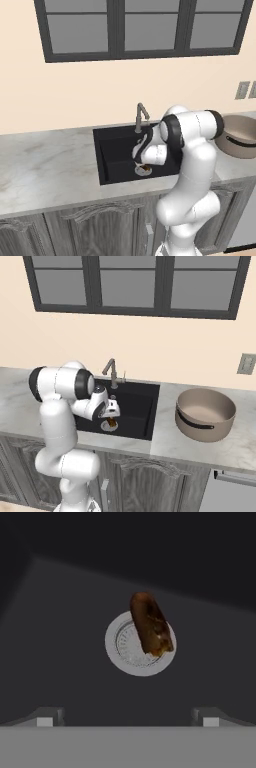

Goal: Dump the sweet potato from the pot into the sink. Then turn on the water and wash the sweet potato. Then turn off the water and put the sweet potato back in the pot.

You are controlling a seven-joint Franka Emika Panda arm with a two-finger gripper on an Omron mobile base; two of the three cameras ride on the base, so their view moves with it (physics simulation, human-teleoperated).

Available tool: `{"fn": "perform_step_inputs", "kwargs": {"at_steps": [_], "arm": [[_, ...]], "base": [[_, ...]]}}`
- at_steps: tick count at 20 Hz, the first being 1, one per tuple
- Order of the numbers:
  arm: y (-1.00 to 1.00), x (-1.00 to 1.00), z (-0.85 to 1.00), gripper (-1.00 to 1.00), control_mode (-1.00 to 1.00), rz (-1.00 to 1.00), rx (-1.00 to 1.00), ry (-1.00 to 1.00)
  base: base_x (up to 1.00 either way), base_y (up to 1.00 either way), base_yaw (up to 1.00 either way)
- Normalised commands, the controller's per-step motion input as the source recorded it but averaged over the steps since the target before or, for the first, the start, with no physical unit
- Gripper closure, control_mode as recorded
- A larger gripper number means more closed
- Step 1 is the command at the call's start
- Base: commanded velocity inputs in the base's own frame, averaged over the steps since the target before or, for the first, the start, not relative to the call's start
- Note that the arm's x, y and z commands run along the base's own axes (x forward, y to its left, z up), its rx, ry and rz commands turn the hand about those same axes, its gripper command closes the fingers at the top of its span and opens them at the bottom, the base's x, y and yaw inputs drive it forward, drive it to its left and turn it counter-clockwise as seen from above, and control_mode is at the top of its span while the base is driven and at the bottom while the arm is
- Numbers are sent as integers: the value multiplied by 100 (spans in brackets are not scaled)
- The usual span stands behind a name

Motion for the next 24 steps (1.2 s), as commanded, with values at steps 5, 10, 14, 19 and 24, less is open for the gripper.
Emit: {"fn": "perform_step_inputs", "kwargs": {"at_steps": [5, 10, 14, 19, 24], "arm": [[-2, 21, -22, -100, -100, 0, 0, 0], [0, 23, -21, -100, -100, 0, 0, 0], [-4, 28, -21, -100, -100, 0, 0, 1], [-4, 28, -22, -100, -100, 0, 0, 2], [0, 28, -26, -100, -100, 0, 0, 2]], "base": [[0, 0, 0], [0, 0, 0], [0, 0, 0], [0, 0, 0], [0, 0, 0]]}}
